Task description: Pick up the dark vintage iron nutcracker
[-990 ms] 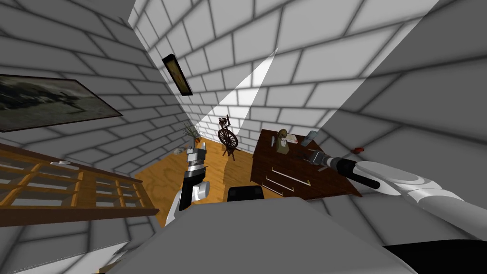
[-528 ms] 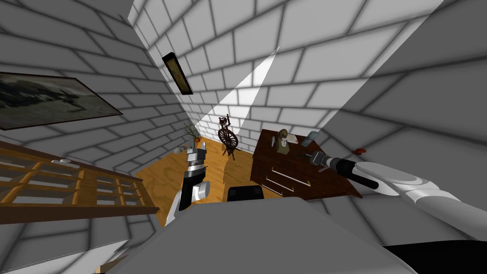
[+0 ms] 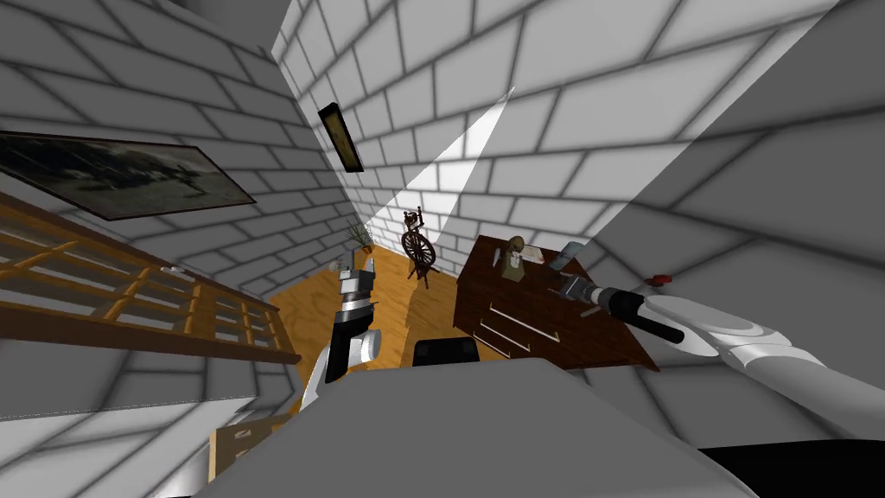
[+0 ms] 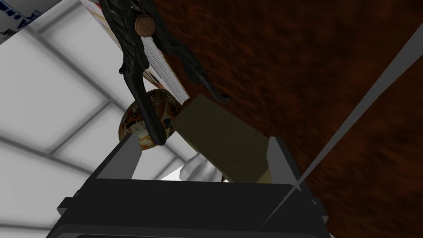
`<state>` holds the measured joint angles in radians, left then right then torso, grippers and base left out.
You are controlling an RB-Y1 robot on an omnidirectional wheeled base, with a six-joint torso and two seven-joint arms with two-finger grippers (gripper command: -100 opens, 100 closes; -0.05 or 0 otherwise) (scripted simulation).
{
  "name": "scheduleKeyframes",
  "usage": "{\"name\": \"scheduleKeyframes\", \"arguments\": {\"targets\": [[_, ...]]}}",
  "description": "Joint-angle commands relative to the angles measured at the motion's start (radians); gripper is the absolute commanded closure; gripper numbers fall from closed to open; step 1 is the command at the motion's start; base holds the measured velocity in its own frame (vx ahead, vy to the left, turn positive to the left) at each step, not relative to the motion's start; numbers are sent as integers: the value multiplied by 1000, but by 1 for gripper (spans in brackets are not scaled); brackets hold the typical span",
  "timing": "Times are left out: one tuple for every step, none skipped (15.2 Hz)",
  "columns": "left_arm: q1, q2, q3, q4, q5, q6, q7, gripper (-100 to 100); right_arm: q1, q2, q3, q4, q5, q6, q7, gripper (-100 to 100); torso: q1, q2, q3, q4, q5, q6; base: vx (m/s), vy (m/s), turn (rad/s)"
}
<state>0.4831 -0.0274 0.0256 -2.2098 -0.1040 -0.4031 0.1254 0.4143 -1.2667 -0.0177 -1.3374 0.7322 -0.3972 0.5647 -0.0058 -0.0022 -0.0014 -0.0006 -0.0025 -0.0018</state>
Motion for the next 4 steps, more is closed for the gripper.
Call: {"name": "scheduleKeyframes", "arguments": {"targets": [[0,0,0,0,0,0,0,0,0,0,0,0,0,0,0,-100,0,0,0,0,0,0,7,22,125],[0,0,0,0,0,0,0,0,3,2,-4,-9,-1,-5,3,100,1,-1,-1,0,0,1,5,-1,-140],[0,0,0,0,0,0,0,0,5,2,-6,-16,-2,-10,4,100,1,-1,-1,0,0,3,4,-10,-286],[1,0,0,0,0,0,0,0,3,-1,-5,-7,-2,-4,1,100,0,-1,0,0,0,3,1,-3,-125]]}}
